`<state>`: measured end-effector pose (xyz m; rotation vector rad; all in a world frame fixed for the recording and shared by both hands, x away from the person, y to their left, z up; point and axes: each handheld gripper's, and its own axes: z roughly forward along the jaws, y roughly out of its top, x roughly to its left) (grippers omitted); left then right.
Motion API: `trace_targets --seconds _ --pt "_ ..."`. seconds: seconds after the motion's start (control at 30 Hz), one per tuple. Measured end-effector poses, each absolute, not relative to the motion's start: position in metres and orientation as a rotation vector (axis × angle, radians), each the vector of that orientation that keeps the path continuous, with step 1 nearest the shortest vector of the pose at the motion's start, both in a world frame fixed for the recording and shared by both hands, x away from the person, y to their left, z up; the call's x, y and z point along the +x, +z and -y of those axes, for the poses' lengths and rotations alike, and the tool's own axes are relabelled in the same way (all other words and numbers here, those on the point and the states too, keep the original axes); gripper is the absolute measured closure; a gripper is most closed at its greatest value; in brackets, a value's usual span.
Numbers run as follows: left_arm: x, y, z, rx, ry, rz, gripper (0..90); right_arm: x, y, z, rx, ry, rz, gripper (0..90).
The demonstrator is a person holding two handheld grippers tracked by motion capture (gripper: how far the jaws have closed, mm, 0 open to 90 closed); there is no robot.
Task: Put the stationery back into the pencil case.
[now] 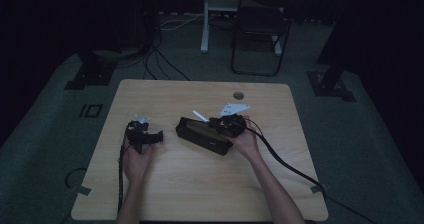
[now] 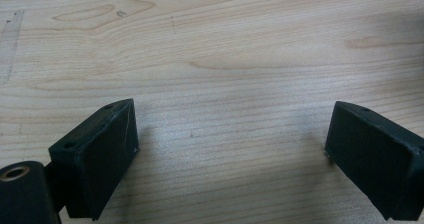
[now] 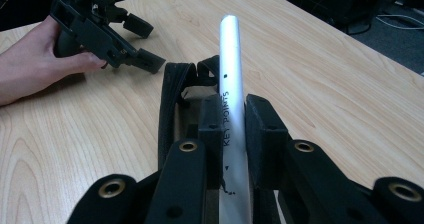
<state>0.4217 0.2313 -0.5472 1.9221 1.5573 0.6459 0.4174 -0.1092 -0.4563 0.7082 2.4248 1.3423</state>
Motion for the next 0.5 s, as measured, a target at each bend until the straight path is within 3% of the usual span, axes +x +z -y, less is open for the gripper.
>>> trace_targets --seconds 0.5 --pt "0.4217 -0.5472 -0.2312 1.921 0.647 -1.557 7.1 0.4167 -0.4662 0.1025 0.685 1.316 -2.458 78.4"
